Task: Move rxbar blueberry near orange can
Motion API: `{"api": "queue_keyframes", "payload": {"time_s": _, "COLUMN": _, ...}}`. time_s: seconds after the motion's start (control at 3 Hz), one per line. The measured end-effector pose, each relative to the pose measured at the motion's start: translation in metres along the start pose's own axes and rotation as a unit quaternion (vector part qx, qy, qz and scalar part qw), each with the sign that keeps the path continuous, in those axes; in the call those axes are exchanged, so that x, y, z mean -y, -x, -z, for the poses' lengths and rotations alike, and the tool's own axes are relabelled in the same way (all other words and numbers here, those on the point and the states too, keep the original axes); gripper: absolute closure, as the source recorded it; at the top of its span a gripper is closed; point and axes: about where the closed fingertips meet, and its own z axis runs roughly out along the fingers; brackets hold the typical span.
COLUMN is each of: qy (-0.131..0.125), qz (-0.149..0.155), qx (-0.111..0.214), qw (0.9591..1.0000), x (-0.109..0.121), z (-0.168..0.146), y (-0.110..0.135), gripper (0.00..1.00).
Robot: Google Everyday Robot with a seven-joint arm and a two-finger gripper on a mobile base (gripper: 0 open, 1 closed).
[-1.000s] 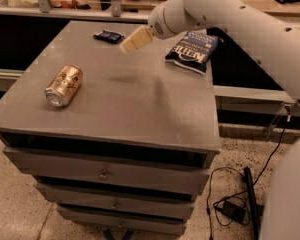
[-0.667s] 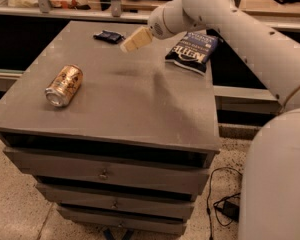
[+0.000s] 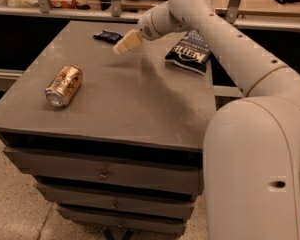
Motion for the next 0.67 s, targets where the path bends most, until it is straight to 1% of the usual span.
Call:
{"api": "queue_keyframes", "payload": {"time_s": 0.33, "qy": -0.027, "qz": -0.015, "qx": -0.012, "qw": 0.9994, "x": 0.006, "z": -0.008, "y": -0.002, "gripper": 0.00}}
{"api": "queue_keyframes", "payload": {"time_s": 0.67, "qy": -0.045, "qz": -0.042, "qx": 0.002, "qw": 0.9981, "x": 0.004, "z": -0.026, "y": -0.017, "gripper": 0.00}}
